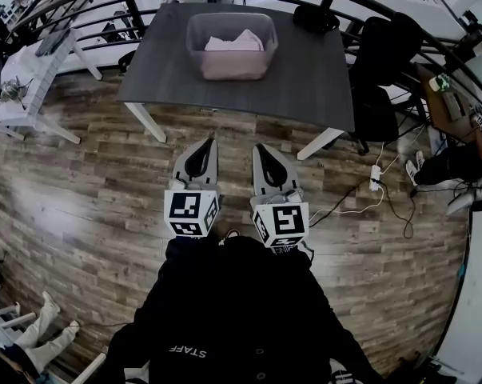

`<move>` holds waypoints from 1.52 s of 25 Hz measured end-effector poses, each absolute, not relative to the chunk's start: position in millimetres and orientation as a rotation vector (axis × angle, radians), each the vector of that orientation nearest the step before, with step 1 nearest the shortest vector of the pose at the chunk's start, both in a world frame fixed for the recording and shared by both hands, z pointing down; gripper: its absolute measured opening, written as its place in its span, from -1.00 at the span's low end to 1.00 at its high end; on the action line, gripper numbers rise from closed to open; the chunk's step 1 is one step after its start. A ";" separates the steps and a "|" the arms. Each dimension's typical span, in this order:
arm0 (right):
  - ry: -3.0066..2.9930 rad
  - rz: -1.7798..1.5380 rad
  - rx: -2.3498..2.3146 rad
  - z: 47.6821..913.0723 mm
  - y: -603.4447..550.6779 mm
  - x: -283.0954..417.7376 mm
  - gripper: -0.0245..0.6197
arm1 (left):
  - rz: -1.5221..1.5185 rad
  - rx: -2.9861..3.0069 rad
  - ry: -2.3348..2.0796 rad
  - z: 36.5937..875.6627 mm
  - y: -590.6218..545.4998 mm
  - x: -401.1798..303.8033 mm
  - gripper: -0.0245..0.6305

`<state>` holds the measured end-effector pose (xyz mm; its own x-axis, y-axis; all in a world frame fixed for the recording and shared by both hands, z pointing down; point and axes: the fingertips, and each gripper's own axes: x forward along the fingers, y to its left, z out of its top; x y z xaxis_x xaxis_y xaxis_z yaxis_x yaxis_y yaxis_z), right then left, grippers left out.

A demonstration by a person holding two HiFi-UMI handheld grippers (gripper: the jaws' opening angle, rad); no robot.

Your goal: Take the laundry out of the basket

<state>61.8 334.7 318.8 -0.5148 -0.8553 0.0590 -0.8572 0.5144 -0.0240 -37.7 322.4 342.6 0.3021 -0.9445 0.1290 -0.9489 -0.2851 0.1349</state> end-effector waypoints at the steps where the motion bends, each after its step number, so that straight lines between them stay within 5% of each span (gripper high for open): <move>1: -2.694 0.090 1.527 322.1 332.4 63.9 -0.88 | 0.039 2.371 -1.759 344.5 321.5 -37.8 -0.93; 12: -2.673 0.136 1.488 355.5 288.8 46.8 -0.88 | 0.047 2.322 -1.752 373.8 281.4 -58.3 -0.93; 38: -2.522 0.171 1.620 363.7 -1.9 -22.0 -0.88 | 0.069 2.379 -1.575 381.3 -10.3 -126.9 -0.93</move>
<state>-22.0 -1.9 363.7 -0.4108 -0.8943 0.1775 -0.9101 0.4140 -0.0202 -126.9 -10.3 381.3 0.4022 -0.8944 0.1958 -0.9081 -0.3624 0.2099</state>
